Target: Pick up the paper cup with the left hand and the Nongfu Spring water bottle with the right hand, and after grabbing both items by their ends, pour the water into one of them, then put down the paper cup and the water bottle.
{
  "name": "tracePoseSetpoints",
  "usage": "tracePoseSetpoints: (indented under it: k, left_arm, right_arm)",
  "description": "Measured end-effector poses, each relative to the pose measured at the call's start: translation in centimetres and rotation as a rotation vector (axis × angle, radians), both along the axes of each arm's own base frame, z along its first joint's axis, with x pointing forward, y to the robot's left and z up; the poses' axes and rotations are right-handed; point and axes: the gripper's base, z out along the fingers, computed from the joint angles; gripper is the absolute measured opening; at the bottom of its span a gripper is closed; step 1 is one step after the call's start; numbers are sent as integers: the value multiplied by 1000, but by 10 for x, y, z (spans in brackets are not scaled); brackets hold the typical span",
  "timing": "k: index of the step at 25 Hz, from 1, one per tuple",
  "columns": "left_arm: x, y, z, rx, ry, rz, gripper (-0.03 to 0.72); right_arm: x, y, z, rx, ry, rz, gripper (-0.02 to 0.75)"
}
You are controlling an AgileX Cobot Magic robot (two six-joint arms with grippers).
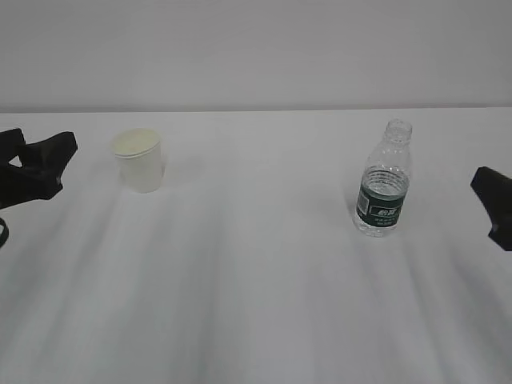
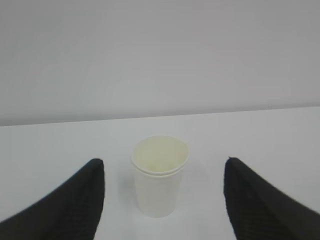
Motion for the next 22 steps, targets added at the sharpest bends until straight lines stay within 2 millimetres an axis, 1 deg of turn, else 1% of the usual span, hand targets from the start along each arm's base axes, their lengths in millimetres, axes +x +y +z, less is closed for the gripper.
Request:
tracePoseSetpoints:
  k: [4,7,9,12,14,17,22]
  left_arm:
    - [-8,2,-11,-6,-37,-5,533]
    - [-14,3,-19,2,-18,-12,533]
    - [-16,2,-20,6,-18,-23,533]
    - [-16,1,-19,8,-25,-33,533]
    - [-16,1,-20,9,-23,-35,529]
    - [-15,1,-26,16,0,-37,519]
    - [-14,0,-35,28,37,-45,515]
  right_arm:
    - [11,5,-22,15,-6,41,483]
    - [20,7,-48,23,83,52,483]
    - [23,8,-62,23,142,56,483]
    - [24,9,-74,18,198,62,483]
    - [26,9,-77,17,208,65,483]
    - [32,10,-76,19,190,65,483]
    - [46,12,-68,23,132,72,484]
